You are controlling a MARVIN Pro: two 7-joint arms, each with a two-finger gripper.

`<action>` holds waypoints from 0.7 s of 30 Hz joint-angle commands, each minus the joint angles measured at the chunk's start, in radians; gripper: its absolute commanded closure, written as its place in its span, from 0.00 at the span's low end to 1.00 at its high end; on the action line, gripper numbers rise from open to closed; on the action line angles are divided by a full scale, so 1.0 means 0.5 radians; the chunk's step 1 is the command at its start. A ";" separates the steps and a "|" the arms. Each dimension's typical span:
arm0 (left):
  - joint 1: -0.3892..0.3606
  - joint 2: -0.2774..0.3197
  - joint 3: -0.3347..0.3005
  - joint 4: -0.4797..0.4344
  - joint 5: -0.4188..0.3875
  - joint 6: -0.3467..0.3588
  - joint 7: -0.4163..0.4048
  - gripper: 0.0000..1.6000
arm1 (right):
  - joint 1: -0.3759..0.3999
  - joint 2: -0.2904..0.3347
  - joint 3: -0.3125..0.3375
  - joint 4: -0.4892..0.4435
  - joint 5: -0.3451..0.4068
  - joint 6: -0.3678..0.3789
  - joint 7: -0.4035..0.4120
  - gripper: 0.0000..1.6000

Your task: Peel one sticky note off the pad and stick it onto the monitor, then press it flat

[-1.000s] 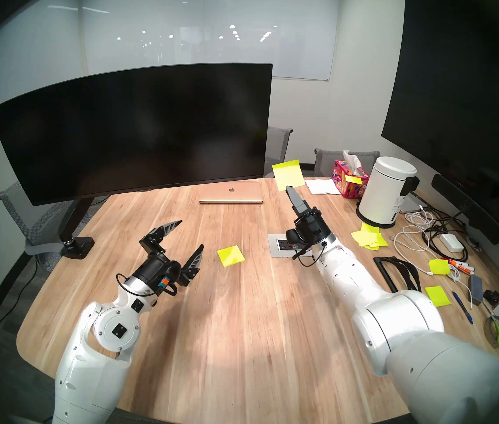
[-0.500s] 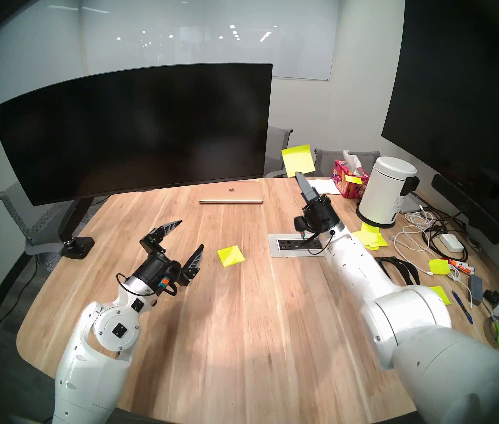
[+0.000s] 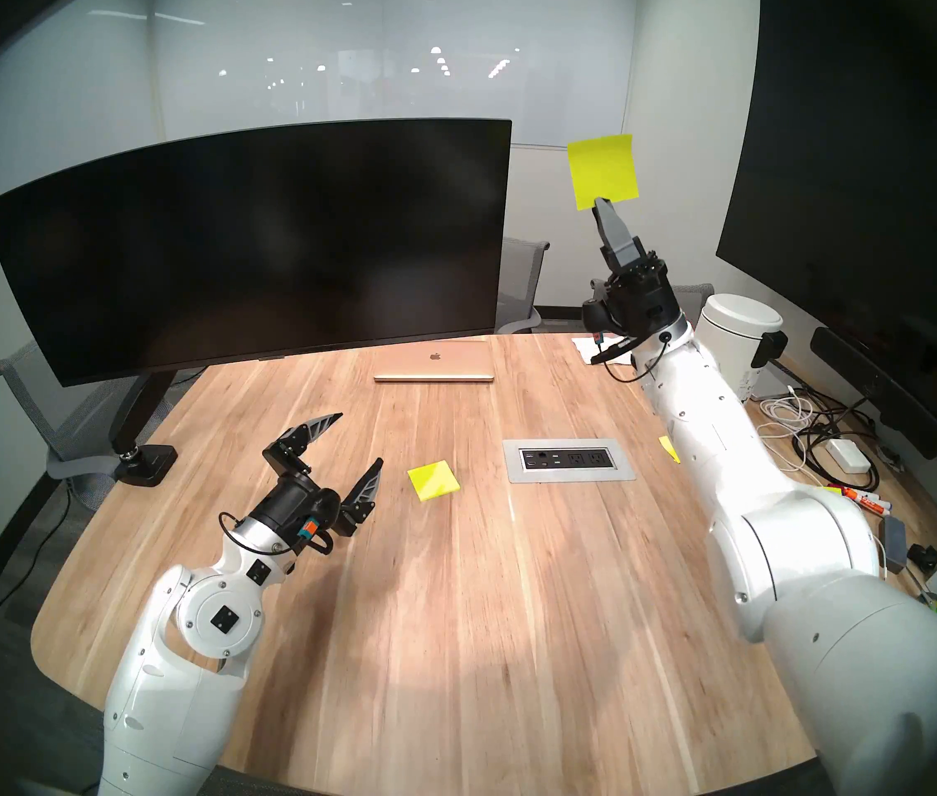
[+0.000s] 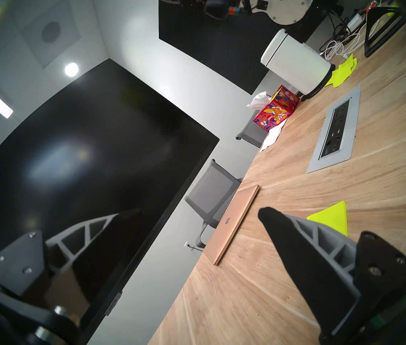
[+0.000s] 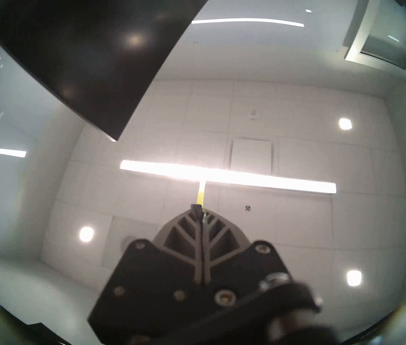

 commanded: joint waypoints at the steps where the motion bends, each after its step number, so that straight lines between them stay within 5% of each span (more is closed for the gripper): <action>1: -0.001 0.000 -0.005 -0.048 0.001 -0.006 0.012 0.00 | -0.008 0.010 -0.099 -0.233 -0.024 -0.237 0.142 1.00; 9: 0.005 -0.001 -0.006 -0.056 0.004 -0.005 0.013 0.00 | -0.156 0.105 -0.120 -0.472 -0.045 -0.514 0.443 1.00; 21: 0.010 -0.003 -0.007 -0.063 0.008 -0.001 0.014 0.00 | -0.347 0.094 0.006 -0.770 0.011 -0.658 0.951 1.00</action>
